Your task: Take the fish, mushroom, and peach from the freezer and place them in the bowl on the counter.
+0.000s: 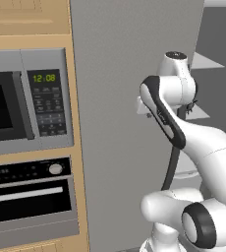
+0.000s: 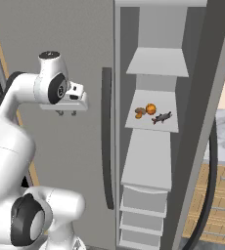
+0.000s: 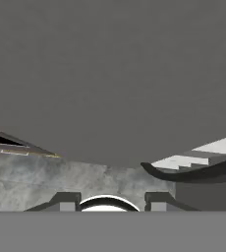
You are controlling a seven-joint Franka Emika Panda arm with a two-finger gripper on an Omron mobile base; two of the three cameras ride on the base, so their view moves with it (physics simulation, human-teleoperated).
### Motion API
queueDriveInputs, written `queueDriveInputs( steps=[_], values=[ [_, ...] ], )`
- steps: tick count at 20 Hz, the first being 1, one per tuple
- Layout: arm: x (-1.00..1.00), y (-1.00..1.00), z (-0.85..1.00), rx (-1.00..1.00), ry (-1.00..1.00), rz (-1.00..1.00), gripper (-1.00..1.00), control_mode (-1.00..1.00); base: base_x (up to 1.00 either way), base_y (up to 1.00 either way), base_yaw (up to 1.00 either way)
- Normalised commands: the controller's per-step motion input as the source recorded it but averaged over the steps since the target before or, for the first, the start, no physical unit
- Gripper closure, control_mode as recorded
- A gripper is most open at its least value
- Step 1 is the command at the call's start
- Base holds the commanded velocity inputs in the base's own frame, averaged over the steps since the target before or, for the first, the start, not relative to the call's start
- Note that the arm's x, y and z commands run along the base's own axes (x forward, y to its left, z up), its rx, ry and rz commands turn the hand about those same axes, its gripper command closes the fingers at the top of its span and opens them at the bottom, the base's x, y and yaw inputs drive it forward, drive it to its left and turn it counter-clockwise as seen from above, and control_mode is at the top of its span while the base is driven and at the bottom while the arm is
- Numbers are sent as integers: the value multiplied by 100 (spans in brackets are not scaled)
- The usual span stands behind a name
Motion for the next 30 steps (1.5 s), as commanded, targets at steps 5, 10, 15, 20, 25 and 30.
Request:
queueDriveInputs(
  steps=[5, 10, 15, 20, 25, 30],
  values=[
    [-71, -3, 0, 0, 0, -3, -100, -100, 0, 0, 0],
    [-100, -4, 0, 0, 0, -3, -100, -100, 0, 0, 0],
    [-98, 0, 0, 0, 0, 0, -100, -100, 0, 0, 0],
    [-65, 0, 0, 0, 0, 0, -100, -100, 0, 0, 0],
    [-40, -2, 0, 3, 0, -9, -100, -100, 0, 0, 0],
    [-33, -6, -1, 3, 0, -9, -100, -100, 0, 0, 0]
  ],
)
